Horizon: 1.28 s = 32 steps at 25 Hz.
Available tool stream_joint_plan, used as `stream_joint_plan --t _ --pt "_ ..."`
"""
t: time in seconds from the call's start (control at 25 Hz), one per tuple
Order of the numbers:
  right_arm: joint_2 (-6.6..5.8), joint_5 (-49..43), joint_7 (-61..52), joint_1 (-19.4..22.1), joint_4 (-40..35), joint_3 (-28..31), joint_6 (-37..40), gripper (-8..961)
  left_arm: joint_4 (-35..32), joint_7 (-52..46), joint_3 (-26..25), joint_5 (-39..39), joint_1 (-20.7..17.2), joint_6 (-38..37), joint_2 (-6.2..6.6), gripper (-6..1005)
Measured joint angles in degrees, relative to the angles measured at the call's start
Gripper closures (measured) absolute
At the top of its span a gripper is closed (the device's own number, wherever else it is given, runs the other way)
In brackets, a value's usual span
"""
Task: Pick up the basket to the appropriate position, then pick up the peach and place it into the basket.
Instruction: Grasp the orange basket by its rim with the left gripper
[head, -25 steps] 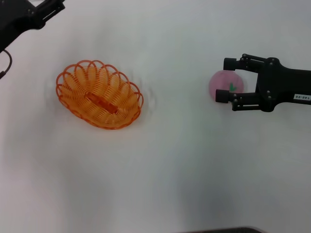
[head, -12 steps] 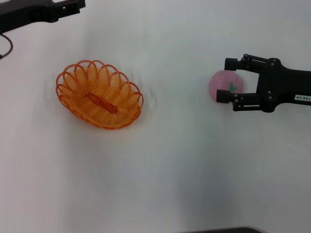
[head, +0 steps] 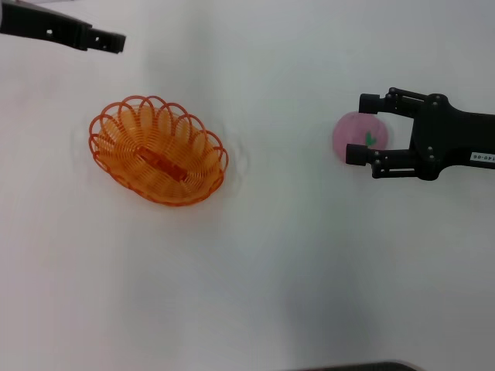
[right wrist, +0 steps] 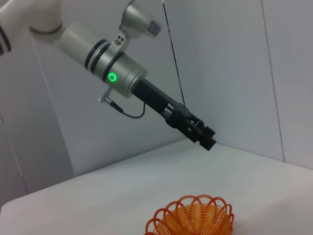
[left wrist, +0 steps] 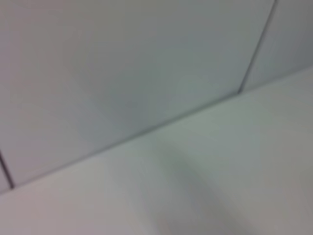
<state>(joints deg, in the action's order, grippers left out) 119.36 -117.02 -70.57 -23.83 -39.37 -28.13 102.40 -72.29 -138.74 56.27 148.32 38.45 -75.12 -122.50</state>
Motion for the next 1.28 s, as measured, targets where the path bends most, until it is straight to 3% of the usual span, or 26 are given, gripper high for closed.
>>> stream_joint_plan --t 0.32,0.52,0.76,1.0,1.28 --pt "-0.01 -0.09 0.0 -0.06 0.0 -0.03 0.0 10 0.69 -6.24 0.48 13.56 7.37 -7.83 0.15 128" --pt "-0.01 -0.05 0.0 -0.05 0.0 -0.18 0.0 10 3.89 -6.76 0.95 15.14 10.7 -11.64 2.03 128" --pt "-0.01 -0.05 0.09 -0.42 0.0 -0.34 -0.01 10 6.59 -6.62 3.82 15.27 12.38 -13.31 3.23 127" --pt "-0.01 -0.05 0.09 -0.52 0.0 -0.43 -0.08 10 7.73 -6.44 3.83 15.34 13.01 -13.86 3.64 140" --pt "0.07 -0.05 0.08 -0.56 0.13 -0.44 -0.34 10 7.84 -5.89 4.38 15.4 12.53 -12.78 3.14 139"
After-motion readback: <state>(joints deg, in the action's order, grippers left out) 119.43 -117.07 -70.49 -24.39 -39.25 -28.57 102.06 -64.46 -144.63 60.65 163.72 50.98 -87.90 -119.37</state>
